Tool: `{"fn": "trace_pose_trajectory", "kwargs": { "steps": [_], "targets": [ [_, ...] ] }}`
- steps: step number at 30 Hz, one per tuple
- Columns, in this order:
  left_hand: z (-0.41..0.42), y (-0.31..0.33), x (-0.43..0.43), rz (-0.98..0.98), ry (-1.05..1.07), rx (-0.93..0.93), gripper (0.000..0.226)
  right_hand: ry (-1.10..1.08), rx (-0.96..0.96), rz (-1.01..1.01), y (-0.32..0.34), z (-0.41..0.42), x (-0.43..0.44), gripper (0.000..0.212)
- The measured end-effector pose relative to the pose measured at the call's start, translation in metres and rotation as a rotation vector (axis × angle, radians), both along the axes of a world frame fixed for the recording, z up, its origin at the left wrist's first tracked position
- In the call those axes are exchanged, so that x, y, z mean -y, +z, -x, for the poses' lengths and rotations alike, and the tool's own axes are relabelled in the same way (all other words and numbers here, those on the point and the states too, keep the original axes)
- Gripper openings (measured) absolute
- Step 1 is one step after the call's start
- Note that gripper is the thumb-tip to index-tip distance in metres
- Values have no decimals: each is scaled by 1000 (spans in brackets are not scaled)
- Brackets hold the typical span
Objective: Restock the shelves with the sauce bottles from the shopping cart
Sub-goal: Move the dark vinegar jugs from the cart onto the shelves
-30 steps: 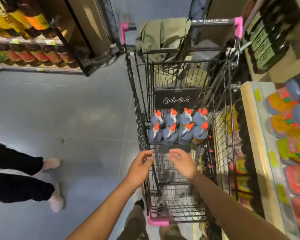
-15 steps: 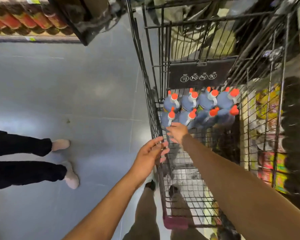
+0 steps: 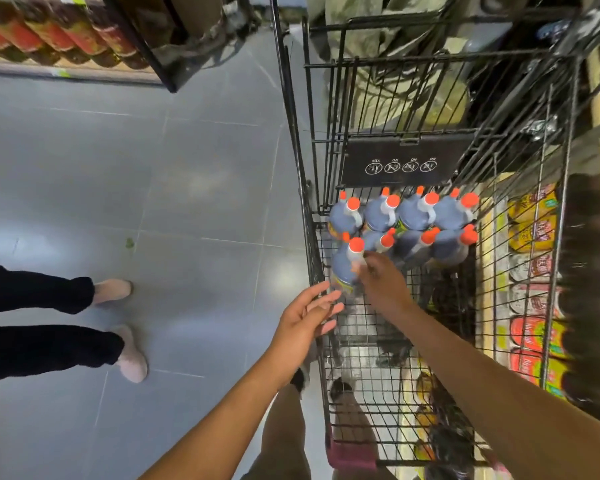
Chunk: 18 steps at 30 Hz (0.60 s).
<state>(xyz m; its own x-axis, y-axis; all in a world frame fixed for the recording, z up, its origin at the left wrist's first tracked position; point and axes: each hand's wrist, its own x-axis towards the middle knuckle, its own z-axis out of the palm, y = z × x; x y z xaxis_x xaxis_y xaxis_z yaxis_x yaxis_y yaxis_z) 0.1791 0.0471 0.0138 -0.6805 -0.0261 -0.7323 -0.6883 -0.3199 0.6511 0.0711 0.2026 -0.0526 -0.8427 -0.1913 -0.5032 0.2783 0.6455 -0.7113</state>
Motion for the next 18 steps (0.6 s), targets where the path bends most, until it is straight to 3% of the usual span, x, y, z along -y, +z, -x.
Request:
{"fn": "trace_pose_trajectory", "kwargs": {
  "steps": [5, 9, 13, 18],
  "targets": [
    [-1, 1, -13, 32, 104, 7, 31, 289, -211, -102, 84, 5, -39, 39],
    [10, 11, -27, -12, 86, 31, 39, 413, -260, -105, 140, 19, -45, 31],
    [23, 13, -33, -188, 126, 77, 53, 349, -177, 54, 168, 21, -23, 39],
    [23, 2, -16, -363, 186, 59, 65, 140, 3, 198, 145, 24, 4, 46]
  ]
}}
